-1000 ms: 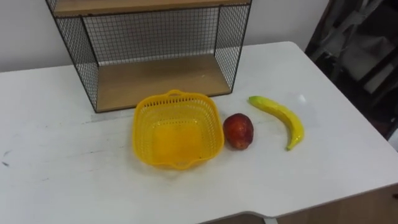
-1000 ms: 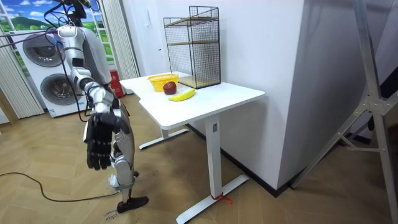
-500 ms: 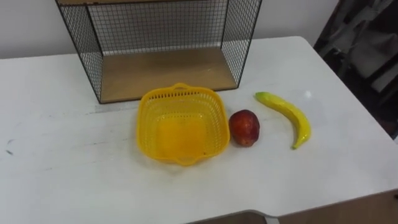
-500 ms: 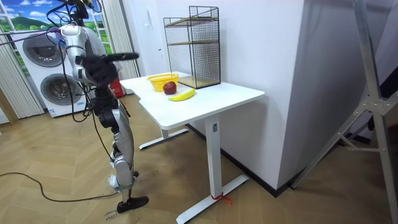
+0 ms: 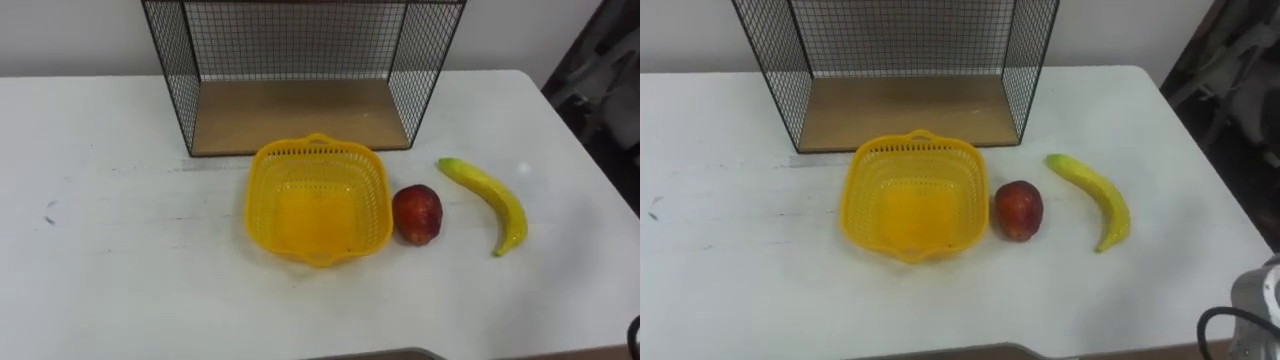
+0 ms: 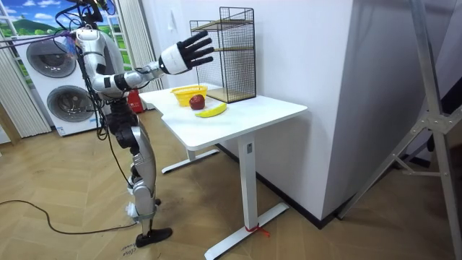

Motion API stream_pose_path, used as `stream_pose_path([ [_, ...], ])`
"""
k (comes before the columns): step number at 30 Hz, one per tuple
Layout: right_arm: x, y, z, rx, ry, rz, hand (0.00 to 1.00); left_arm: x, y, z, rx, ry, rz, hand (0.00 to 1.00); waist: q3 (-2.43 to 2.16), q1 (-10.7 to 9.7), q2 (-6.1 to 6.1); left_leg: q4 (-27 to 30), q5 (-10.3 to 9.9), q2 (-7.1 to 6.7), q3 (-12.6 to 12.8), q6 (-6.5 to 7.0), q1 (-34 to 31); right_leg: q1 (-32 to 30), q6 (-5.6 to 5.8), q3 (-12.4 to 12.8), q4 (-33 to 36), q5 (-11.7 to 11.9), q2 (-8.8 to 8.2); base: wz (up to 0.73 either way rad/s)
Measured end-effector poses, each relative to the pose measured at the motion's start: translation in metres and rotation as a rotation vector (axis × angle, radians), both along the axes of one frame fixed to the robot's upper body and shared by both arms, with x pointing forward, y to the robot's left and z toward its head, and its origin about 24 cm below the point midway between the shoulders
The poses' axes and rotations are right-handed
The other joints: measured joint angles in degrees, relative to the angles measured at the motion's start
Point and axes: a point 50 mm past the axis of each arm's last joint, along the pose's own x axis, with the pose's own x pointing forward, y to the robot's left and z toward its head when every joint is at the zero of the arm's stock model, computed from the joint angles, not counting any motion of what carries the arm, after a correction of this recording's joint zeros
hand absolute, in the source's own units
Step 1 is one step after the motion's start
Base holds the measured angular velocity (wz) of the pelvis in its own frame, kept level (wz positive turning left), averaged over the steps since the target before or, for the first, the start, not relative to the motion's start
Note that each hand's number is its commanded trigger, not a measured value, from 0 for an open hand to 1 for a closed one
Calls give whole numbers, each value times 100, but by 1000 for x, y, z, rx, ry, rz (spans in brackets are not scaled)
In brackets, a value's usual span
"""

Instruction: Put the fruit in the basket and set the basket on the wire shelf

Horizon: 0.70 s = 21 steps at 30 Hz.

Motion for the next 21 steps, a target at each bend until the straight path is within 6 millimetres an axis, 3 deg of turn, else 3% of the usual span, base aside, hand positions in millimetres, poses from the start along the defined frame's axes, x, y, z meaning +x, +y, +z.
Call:
stream_pose_path([
  [6, 14, 22, -7, -159, 134, 199, 0, 1, 1, 0, 14, 11, -39, 0, 16, -2, -87, 15, 1, 1, -60, -1, 28, 68, 0, -80, 1, 0, -6, 4],
  [10, 18, 30, -12, -210, 207, 307, 0, 0, 2, 0, 13, 19, -40, 0, -1, 25, -210, 49, 1, 0, -116, -1, 31, 114, -1, -160, 0, 1, -18, 8],
  [13, 21, 37, -15, -216, 228, 387, 0, -2, 3, 1, 16, 24, -40, 0, 10, 36, -235, 94, 0, 0, -152, -2, 66, 173, -1, -168, -8, 1, -19, 7],
  [16, 22, 40, -17, -233, 250, 436, 0, 0, 5, 1, 20, 18, -43, 0, 17, 50, -212, 105, -2, -1, -164, -2, 70, 193, -6, -165, -7, 4, -19, 1],
  [21, 24, 51, -42, -294, 406, 554, 0, 8, 5, 1, 21, 2, -51, 0, 2, 19, -58, 121, -3, 1, -163, -2, 11, 163, -31, -167, 5, 20, -20, 0],
])
